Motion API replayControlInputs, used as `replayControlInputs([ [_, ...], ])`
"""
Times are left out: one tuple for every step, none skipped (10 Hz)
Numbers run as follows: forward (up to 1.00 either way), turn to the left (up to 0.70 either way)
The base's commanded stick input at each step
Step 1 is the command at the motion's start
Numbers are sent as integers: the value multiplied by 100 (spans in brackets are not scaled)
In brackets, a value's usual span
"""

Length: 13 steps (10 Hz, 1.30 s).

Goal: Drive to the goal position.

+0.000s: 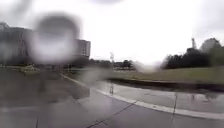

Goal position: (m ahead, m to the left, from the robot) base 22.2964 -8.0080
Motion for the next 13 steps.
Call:
replayControlInputs([
  [0,70],
  [0,70],
  [0,70],
  [0,70],
  [0,70],
  [0,70],
  [0,70],
  [0,70],
  [18,56],
  [51,21],
  [70,0],
  [70,0],
  [70,0],
])
